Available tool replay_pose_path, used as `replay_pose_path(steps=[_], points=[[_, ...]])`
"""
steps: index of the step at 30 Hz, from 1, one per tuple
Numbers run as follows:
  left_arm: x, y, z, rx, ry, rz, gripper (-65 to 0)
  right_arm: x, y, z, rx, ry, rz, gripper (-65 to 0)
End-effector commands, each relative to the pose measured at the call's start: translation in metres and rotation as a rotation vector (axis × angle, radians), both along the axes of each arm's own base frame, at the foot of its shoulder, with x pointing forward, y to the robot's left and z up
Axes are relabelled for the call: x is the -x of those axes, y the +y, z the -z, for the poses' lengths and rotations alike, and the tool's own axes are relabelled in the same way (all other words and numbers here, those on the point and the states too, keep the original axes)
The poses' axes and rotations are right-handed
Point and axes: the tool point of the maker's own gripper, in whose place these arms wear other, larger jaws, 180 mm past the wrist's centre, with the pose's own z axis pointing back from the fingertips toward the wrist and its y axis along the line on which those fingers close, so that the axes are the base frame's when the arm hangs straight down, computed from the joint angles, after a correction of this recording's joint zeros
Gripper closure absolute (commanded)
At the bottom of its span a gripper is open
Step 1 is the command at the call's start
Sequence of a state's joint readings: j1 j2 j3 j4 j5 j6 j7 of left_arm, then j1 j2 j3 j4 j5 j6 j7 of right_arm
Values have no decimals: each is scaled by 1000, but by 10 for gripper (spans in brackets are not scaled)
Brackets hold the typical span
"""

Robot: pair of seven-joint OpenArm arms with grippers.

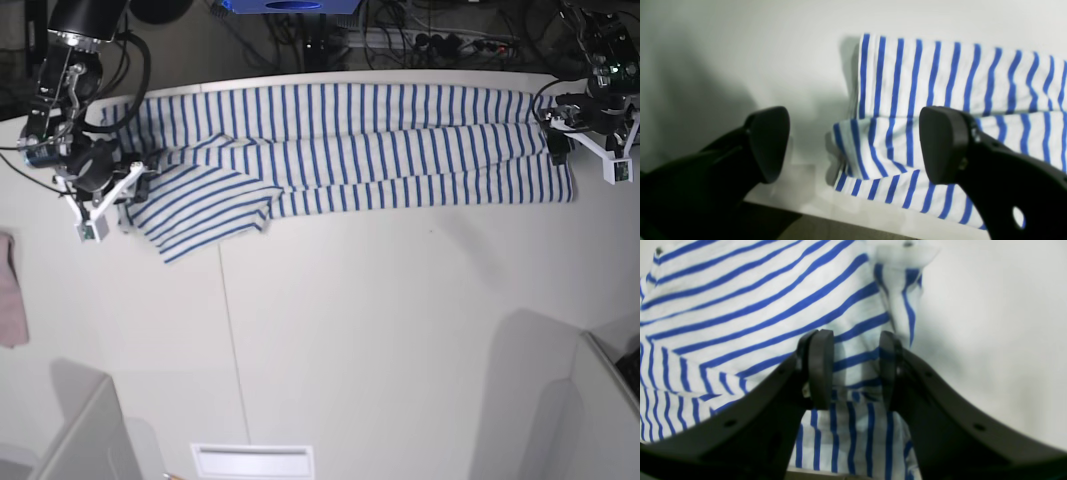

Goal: Fold the T-shirt properly
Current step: 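Release the strip ends and reposition both grippers at the strip's ends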

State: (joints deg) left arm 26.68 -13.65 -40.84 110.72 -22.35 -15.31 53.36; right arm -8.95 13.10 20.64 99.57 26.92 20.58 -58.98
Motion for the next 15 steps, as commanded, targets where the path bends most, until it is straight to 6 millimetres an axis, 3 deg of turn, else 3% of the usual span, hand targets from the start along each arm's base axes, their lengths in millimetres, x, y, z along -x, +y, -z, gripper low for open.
replay_pose_path(steps=[1, 9, 14, 15], points=[[-4, 4, -9, -23, -26, 8, -587, -12, -3, -15, 5, -60, -6, -215], [-4, 4, -9, -25, -26, 9, -587, -6, -8, 6, -17, -3, 17, -200], [-4, 4, -9, -25, -24, 9, -587, -6, -7, 5, -15, -3, 12, 0], [-4, 4, -9, -25, -24, 9, -587, -7, -7, 3, -13, -5, 11, 0]])
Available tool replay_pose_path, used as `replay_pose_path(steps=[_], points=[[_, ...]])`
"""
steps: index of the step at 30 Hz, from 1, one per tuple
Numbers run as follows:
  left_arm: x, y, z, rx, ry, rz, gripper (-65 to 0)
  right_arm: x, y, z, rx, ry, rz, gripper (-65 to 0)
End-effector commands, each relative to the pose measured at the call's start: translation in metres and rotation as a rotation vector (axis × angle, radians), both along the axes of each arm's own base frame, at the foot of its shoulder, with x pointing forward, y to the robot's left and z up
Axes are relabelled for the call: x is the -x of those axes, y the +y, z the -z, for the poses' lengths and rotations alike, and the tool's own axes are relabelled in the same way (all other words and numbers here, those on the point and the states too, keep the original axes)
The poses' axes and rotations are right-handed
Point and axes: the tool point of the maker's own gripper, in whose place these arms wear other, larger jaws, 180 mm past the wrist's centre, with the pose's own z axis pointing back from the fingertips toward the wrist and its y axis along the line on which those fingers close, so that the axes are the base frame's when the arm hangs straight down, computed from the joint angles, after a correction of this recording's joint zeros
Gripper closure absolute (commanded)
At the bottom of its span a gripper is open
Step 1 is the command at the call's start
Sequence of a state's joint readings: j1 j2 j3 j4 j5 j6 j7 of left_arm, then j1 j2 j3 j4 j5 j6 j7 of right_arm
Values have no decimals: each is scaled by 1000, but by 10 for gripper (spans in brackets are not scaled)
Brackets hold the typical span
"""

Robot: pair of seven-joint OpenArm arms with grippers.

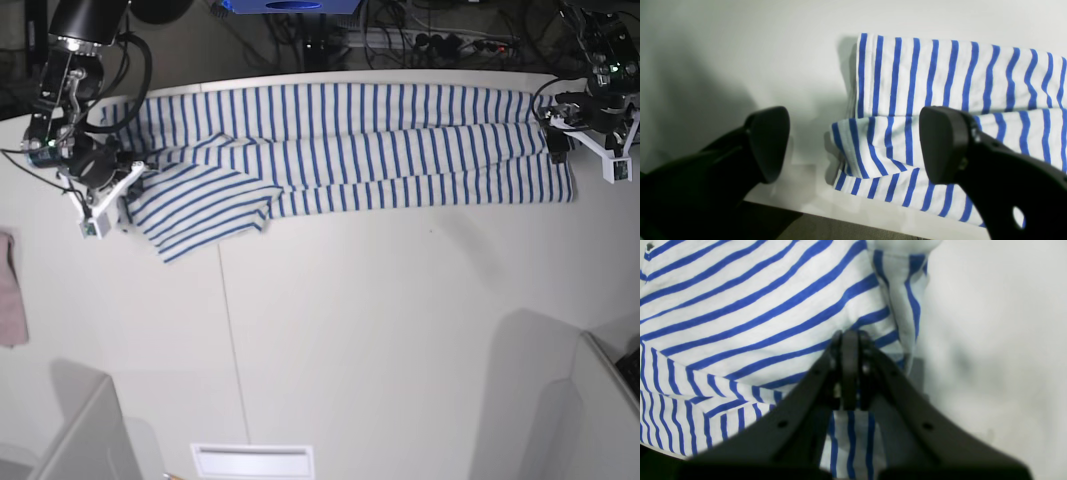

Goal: Fold the T-shirt properly
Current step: 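Release the strip ends and reposition both grippers at the strip's ends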

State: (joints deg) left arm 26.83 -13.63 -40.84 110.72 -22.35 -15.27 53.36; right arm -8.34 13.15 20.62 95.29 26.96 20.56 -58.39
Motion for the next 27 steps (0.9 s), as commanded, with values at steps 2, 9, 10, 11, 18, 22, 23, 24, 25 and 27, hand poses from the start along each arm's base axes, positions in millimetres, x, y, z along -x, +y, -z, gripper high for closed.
replay_pose_path(steps=[2, 9, 10, 11, 18, 22, 23, 24, 25, 27], points=[[-5, 4, -10, -25, -27, 10, -587, -11, -2, -17, 13, -61, -14, 0], [-5, 4, -10, -25, -28, 10, -587, -6, 6, -40, 47, -103, -53, 0], [-5, 4, -10, -25, -28, 10, -587, -3, 7, -43, 55, -103, -61, 0], [-5, 4, -10, -25, -28, 10, -587, -2, 8, -47, 61, -109, -68, 0], [-5, 5, -9, -24, -28, 8, -587, 12, 13, -54, 88, -97, -97, 0], [-5, 5, -9, -24, -29, 8, -587, 22, 15, -53, 92, -88, -104, 0], [-5, 5, -9, -24, -29, 8, -587, 24, 15, -51, 90, -82, -105, 0], [-5, 5, -9, -24, -29, 8, -587, 25, 18, -50, 84, -80, -108, 0], [-5, 5, -9, -23, -28, 7, -587, 24, 20, -49, 79, -85, -116, 0], [-5, 4, -8, -22, -28, 7, -587, 21, 23, -49, 73, -94, -129, 0]])
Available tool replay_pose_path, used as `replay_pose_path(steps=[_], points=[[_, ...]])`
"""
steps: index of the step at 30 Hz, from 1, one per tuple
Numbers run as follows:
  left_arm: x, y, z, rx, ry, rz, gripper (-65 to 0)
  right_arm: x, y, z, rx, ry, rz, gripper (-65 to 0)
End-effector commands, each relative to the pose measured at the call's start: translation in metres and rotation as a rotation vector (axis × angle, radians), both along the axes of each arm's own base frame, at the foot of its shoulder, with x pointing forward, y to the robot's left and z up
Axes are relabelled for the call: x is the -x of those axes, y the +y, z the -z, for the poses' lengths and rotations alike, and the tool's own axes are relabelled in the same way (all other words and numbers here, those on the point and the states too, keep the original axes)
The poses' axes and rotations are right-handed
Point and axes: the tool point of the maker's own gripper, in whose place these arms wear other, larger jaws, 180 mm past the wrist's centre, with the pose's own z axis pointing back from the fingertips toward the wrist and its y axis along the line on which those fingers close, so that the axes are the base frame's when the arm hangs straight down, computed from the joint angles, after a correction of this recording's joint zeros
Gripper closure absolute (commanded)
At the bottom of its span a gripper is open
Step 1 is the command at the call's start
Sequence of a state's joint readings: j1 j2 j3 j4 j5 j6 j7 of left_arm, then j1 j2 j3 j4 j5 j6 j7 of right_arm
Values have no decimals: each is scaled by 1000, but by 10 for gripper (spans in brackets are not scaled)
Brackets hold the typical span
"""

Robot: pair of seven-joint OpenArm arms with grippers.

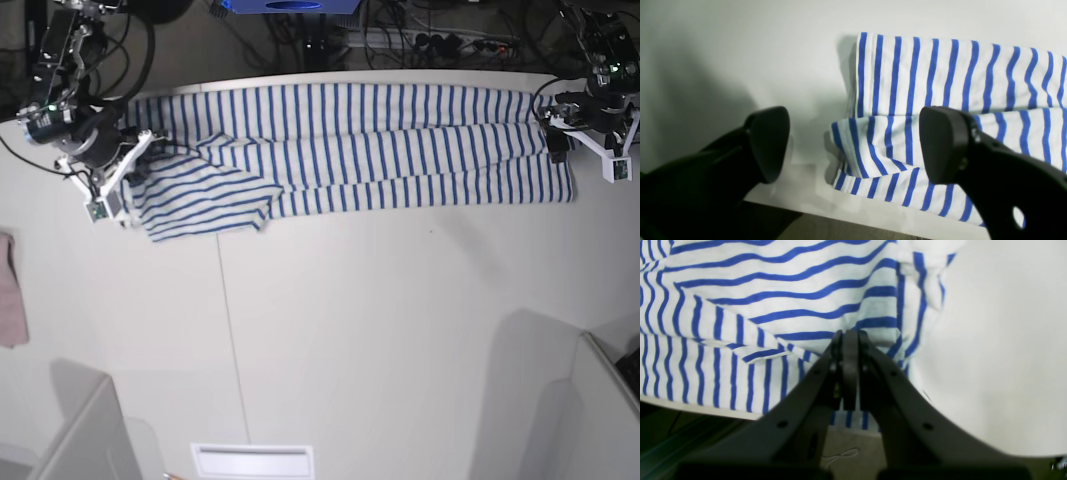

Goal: Fold the T-shirt properly
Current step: 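Release the strip ends and reposition both grippers at the strip's ends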

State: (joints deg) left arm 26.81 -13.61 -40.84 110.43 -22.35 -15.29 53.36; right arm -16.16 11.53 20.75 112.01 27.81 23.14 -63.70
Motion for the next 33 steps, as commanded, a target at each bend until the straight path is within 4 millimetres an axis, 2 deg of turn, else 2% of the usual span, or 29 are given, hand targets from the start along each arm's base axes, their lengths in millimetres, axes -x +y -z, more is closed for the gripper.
replay_pose_path(steps=[1, 4, 11, 15, 18, 26, 33], points=[[-5, 4, -10, -25, -32, 9, -587, -13, -2, -10, 1, -51, 1, 0], [-5, 4, -10, -25, -32, 9, -587, -18, -5, -8, 0, -41, 9, 0], [-5, 4, -9, -24, -29, 9, -587, 0, -11, 2, 13, 28, 20, 0], [-4, 4, -9, -24, -27, 8, -587, 0, -20, -14, 28, -21, 61, 0], [-5, 2, -9, -19, -31, 11, -587, 2, -27, -16, 47, -24, 49, 0], [-22, -9, -8, 30, -86, -12, -587, 19, -24, -2, 55, 88, 32, 0], [-26, -9, -1, 53, -86, -28, -587, 26, -24, 28, -4, 185, 65, 0]])
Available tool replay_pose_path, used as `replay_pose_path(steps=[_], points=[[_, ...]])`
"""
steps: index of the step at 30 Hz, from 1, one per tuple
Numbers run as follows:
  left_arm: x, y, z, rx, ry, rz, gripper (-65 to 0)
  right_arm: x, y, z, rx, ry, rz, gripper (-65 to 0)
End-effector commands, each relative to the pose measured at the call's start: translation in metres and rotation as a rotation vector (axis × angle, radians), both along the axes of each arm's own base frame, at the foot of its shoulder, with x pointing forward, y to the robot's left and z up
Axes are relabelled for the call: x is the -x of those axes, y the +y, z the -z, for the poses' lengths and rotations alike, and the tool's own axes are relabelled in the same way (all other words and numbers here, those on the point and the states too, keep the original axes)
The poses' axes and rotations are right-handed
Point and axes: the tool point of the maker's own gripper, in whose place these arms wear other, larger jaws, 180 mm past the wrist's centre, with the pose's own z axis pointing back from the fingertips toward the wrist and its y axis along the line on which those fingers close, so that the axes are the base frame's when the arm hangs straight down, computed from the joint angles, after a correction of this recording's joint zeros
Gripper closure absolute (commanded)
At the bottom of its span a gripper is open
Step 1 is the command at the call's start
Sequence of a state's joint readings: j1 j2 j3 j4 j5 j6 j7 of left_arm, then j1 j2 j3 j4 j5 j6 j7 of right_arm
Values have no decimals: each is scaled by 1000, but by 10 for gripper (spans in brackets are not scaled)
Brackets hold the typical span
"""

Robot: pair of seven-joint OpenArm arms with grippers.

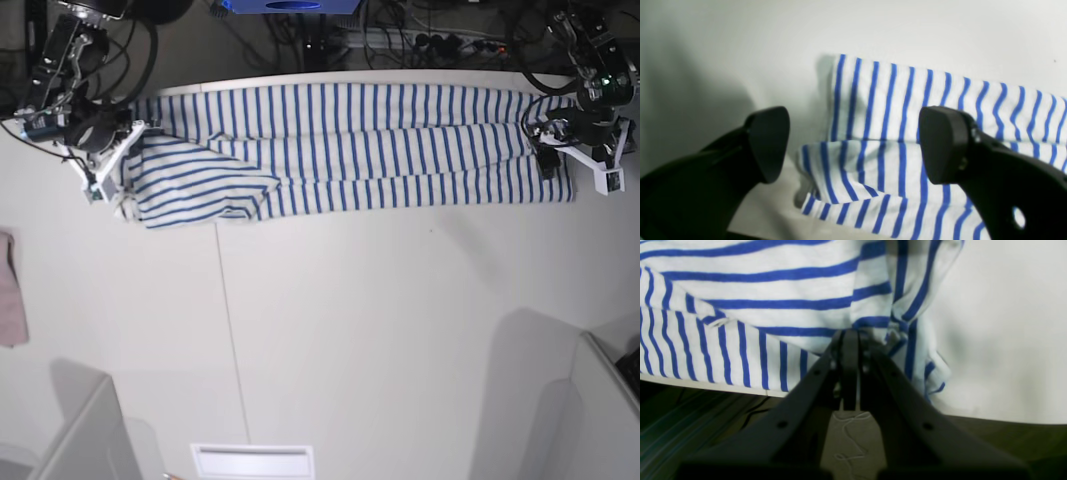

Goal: Fold the T-shirt properly
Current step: 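Release the strip ends and reposition both grippers at the strip's ends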

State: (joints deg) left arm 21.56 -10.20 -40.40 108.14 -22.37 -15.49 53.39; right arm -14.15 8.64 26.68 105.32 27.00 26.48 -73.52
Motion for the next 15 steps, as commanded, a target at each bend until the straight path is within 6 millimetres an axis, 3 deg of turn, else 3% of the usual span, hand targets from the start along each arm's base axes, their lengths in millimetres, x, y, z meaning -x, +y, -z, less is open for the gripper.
replay_pose_path(steps=[1, 3, 5, 8, 11, 13, 15], points=[[-4, 5, -9, -24, -24, 3, -587, -5, -4, -7, 10, -29, -3, 0], [-2, 4, -7, -23, -19, 3, -586, -6, -6, -10, 16, -40, -1, -21], [-2, 4, -8, -22, -20, 3, -584, -9, -5, -19, 31, -69, -11, -101], [-2, 3, -7, -18, -20, 1, -558, -18, 1, -42, 63, -152, -50, -102], [0, -1, -3, -3, -24, -7, -426, -32, 7, -51, 59, -199, -70, -102], [0, -1, -2, -1, -22, -8, -304, -42, 23, -51, 35, -228, -114, -99], [-2, -1, -3, -1, -27, -8, -156, -51, 39, -45, 3, -235, -160, -27]])
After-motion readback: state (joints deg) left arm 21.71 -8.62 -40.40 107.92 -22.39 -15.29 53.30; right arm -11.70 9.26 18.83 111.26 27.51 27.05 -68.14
